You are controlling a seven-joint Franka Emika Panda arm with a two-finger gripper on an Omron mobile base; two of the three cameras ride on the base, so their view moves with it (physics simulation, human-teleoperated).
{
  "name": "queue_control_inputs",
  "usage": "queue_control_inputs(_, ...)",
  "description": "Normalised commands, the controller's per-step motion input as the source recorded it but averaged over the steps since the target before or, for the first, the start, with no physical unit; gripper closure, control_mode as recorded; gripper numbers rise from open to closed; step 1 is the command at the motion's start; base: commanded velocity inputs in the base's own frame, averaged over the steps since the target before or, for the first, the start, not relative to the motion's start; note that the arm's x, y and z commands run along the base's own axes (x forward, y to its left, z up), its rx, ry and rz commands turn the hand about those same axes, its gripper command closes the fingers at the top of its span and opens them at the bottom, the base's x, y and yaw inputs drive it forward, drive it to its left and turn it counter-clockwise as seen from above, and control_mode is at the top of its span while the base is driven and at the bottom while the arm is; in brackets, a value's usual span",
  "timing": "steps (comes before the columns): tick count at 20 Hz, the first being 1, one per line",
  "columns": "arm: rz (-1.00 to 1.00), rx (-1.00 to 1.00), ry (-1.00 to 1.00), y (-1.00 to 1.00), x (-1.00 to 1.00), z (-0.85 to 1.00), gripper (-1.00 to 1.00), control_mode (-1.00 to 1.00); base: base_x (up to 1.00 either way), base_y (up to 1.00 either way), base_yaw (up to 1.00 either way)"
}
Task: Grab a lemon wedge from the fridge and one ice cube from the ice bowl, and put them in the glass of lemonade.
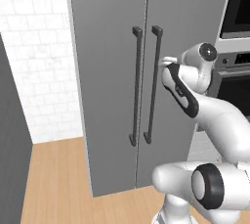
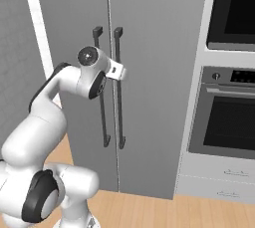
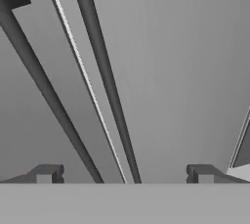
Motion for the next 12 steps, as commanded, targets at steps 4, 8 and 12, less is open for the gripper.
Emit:
queue_control_inputs(4,0.00,0.00,-0.01,-0.02,0.36,0.06,-1.00,-1.00,0.00,0.00,0.00)
queue_control_inputs(8,0.00,0.00,-0.04,0.07,0.40,0.00,-1.00,-1.00,0.00,0.00,0.00)
queue_control_inputs(12,0.00,0.00,-0.09,0.10,0.60,0.00,-1.00,-1.00,0.00,0.00,0.00)
